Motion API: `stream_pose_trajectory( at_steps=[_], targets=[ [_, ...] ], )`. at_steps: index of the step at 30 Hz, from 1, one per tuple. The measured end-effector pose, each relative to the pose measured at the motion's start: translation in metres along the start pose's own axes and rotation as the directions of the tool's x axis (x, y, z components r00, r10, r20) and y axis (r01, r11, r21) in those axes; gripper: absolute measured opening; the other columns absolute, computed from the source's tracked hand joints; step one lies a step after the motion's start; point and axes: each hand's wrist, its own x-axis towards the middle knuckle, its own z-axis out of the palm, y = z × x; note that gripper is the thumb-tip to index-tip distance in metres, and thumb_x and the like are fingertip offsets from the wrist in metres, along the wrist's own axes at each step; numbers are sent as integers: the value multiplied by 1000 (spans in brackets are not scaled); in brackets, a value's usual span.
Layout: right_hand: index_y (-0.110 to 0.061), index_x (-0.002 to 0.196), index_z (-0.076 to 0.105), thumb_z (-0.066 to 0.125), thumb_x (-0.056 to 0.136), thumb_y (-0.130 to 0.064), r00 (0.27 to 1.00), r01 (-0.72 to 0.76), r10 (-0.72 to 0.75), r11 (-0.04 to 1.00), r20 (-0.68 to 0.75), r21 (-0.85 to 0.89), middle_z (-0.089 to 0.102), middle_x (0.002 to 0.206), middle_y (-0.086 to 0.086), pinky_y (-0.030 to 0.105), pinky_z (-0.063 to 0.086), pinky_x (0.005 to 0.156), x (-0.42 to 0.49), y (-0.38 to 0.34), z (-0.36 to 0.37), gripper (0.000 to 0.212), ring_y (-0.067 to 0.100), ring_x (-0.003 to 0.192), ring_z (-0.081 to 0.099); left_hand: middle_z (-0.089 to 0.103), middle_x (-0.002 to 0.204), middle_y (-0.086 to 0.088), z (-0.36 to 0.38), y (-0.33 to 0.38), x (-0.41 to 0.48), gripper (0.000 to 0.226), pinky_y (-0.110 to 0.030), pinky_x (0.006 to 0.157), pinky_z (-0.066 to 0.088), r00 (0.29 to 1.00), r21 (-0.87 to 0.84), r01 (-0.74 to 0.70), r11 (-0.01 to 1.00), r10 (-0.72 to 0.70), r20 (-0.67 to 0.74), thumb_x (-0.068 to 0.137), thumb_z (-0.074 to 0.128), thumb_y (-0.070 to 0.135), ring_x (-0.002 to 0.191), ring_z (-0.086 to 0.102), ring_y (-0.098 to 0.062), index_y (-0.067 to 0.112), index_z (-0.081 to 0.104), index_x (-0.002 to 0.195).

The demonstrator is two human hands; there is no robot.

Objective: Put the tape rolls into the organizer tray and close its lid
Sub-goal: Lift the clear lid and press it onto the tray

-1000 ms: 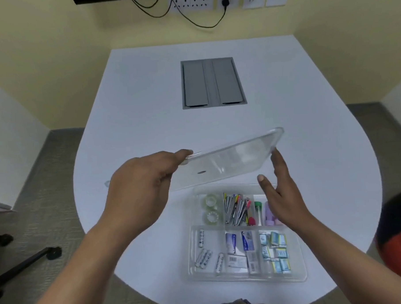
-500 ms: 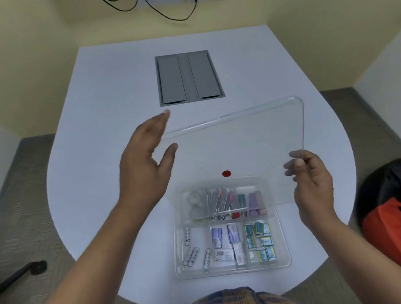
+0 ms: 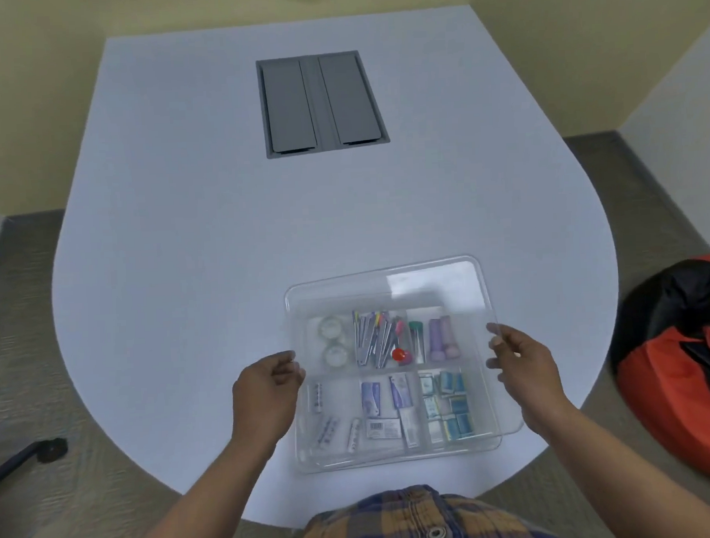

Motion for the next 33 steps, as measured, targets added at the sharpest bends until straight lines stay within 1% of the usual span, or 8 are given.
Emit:
stream_pose_trajectory(
  at_steps=[4,8,13,19,24,28,30,33],
  targets=[
    [-18,130,59,53,97,-22,999,32,-37,975,-18,-219,68,98,2,40,51,85,4,16,6,34,20,89,64,70,85,10,5,-8,10,32,-24,81,46,996,203,-86,975,90,-11,84,66,17,77,62,-4,14,67,116],
    [-19,125,62,59,93,-21,997,70,-77,939,-7,-338,66,82,-5,28,42,75,9,23,10,32,11,78,60,68,89,5,9,-15,18,34,-23,79,43,991,291,-131,948,136,3,85,64,16,74,61,-9,11,65,119],
    [-14,122,64,60,93,-18,996,72,-90,915,-25,-396,67,88,-2,27,42,77,12,29,15,30,12,76,60,67,95,1,15,-21,22,34,-23,79,42,988,319,-142,937,153,-8,86,62,16,76,61,-12,9,63,120],
    [-16,122,64,60,93,-18,997,63,-79,918,-25,-392,68,101,3,28,44,79,13,32,22,29,16,78,61,64,107,-5,16,-26,27,30,-24,80,40,992,332,-94,939,115,-45,87,62,15,90,63,-20,10,65,116],
    [-16,122,64,59,94,-19,1000,-13,9,951,-12,-309,70,101,6,35,47,87,17,33,22,29,22,91,60,68,98,-4,18,-26,31,26,-27,78,44,1000,272,-4,962,0,15,89,58,13,90,62,-22,12,65,114],
    [-13,118,66,62,91,-14,997,-83,81,968,-16,-236,69,93,5,35,47,85,25,27,25,28,24,90,61,60,71,-3,20,-22,39,12,-28,60,40,998,218,37,975,-46,35,87,53,6,69,53,-24,6,65,85],
    [-12,117,67,62,90,-13,996,-94,93,971,-11,-220,69,92,7,37,48,85,30,22,28,28,25,88,61,54,67,-6,20,-19,46,13,-28,58,35,999,216,33,976,-41,35,86,52,4,64,45,-23,-3,62,83],
    [-12,118,66,62,90,-13,994,-111,114,975,2,-193,70,94,8,40,50,88,36,16,31,28,27,90,63,59,71,-4,17,-14,55,14,-27,61,39,995,103,85,991,-90,52,86,53,3,67,49,-22,1,66,88]
  ],
)
